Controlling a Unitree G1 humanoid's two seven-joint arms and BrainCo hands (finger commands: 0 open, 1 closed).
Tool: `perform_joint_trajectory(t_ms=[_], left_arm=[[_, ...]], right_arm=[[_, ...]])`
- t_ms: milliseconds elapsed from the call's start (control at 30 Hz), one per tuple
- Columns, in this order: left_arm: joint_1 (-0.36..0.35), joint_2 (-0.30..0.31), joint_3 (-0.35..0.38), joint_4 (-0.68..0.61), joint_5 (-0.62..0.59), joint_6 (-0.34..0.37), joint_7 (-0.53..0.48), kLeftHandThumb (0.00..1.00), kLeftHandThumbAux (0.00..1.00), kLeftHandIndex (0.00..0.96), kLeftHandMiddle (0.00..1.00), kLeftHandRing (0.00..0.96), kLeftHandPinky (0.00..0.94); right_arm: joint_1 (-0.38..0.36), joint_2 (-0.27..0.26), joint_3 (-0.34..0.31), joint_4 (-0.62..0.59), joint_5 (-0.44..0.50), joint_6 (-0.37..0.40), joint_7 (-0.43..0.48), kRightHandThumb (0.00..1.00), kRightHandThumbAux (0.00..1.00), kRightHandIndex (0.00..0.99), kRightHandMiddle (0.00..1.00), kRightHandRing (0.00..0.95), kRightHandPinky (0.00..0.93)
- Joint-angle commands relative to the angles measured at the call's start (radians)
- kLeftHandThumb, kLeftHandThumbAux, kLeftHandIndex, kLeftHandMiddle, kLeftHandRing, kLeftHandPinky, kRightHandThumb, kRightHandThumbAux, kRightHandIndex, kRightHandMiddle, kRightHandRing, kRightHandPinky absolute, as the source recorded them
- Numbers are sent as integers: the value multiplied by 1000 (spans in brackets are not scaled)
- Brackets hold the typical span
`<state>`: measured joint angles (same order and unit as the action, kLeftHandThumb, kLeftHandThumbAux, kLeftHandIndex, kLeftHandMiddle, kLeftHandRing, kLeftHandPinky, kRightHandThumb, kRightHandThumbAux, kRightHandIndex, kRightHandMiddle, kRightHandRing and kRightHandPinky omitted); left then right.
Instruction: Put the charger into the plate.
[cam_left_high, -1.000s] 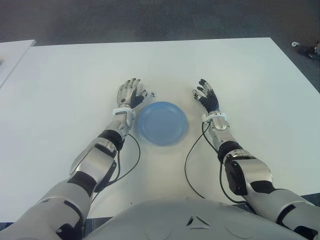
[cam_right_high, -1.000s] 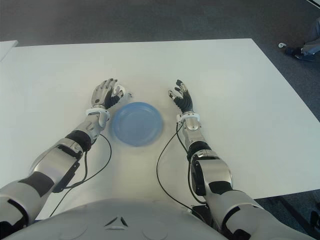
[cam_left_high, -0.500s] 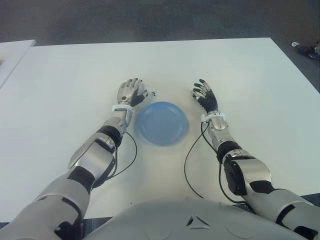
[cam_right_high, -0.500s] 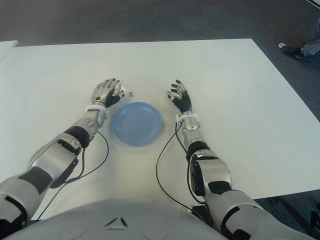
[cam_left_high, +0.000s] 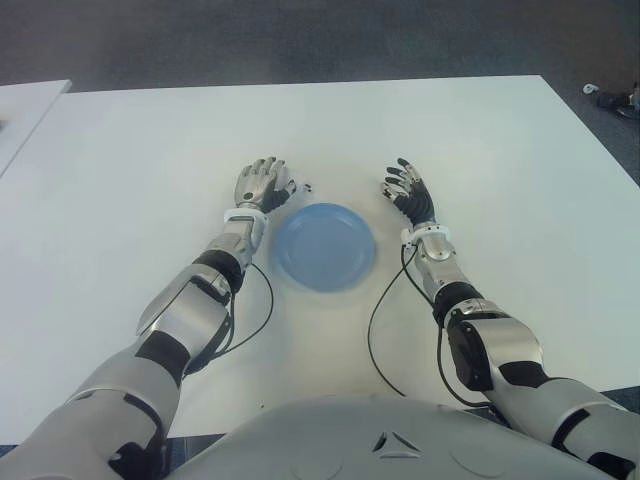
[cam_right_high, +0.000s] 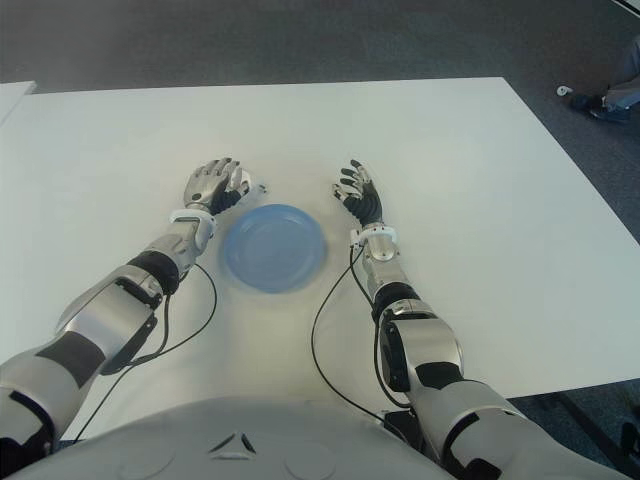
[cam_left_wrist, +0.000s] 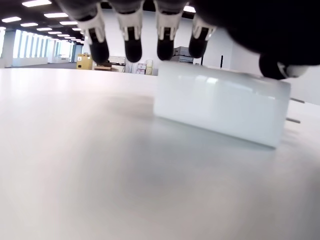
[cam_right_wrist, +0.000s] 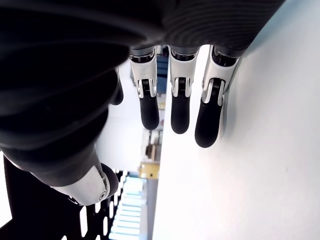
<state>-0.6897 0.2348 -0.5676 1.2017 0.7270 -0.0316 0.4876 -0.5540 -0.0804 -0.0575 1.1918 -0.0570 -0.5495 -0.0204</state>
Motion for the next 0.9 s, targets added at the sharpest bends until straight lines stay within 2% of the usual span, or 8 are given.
perform_joint_trajectory(t_ms=[33,600,900], left_arm=[[27,-2,-16,36,8,-3,-45,120,121,0,0,0,0],[21,3,-15,55,5,-21,-63,118,146,0,0,0,0],[28,27,-25,51,17,-72,-37,125,146,0,0,0,0]], right_arm=[[72,23,15,62,-18,53,9,19,773,46,208,214,214],[74,23,16,59,-26,46,14,13,771,90,233,247,265],[74,20,24,60,-35,49,8,2,737,113,244,253,252]])
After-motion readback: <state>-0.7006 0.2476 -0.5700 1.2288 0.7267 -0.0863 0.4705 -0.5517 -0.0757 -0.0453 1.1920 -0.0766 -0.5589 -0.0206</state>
